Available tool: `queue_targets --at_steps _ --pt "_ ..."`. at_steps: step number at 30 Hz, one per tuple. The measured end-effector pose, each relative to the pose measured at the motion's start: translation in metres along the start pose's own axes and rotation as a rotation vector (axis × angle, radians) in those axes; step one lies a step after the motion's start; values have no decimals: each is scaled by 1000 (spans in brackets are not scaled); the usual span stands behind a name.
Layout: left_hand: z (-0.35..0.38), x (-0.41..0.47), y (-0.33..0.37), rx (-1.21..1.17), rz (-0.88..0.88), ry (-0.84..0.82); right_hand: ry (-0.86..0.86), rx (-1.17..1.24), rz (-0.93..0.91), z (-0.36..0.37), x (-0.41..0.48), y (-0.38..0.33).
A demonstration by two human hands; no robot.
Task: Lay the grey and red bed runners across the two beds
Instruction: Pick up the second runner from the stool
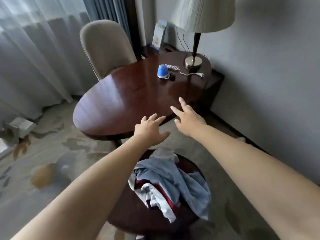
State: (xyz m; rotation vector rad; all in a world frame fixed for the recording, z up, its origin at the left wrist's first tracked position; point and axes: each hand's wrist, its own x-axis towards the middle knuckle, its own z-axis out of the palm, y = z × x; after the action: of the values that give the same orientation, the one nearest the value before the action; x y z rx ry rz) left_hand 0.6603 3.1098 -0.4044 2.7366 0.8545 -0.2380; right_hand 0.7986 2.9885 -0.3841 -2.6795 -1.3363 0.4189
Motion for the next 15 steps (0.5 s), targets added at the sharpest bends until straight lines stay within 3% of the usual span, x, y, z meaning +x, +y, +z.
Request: queue_targets --at_steps 10,15 --pt "257 16 -20 -10 -67 -454 -405 60 -35 281 -3 52" --pt "354 6 -39 162 -107 -544 -543 50 25 399 -24 59"
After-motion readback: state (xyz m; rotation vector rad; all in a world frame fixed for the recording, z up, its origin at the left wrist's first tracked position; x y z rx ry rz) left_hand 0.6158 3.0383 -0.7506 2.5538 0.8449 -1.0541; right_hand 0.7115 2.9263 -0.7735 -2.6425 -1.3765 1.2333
